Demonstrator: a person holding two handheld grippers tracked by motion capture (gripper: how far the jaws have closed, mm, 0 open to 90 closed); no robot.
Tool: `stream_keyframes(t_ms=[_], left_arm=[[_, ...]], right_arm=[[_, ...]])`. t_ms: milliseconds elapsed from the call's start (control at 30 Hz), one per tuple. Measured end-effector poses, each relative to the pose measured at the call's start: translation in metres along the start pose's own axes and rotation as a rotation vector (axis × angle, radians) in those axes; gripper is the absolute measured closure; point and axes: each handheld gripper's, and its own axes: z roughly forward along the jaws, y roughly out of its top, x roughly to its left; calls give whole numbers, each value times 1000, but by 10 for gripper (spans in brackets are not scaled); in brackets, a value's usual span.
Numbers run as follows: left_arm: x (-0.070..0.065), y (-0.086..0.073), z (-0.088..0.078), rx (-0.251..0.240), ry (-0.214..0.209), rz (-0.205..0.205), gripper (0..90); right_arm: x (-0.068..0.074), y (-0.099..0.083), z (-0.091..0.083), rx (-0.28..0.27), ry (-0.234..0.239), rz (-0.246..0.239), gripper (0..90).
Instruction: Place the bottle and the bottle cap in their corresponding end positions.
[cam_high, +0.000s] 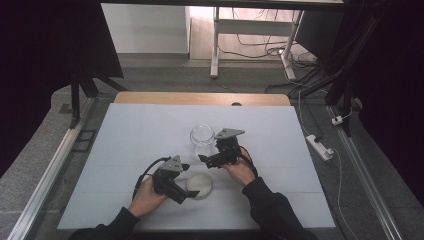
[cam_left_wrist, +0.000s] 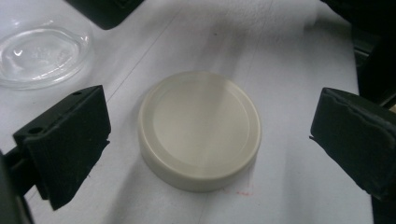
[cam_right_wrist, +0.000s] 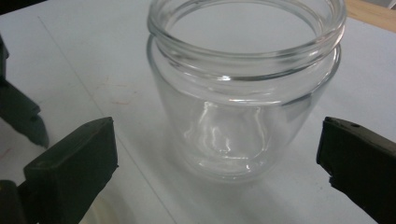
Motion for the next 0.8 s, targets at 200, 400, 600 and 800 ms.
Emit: stream_keyframes(t_ms=[200, 400, 600, 800], left_arm=[[0, -1, -11, -17, 5, -26, 0], [0, -4, -22, -24, 14, -46, 0], [-1, -8, -34, -31, 31, -56, 0], [-3, -14, -47, -35, 52, -63, 0]], right_arm=[[7, -2, -10, -6, 16, -8, 0], [14, -3, -24, -28, 23, -5, 0], [21, -10, -37, -18, 30, -24, 0], [25, -15, -52, -31, 44, -15, 0]])
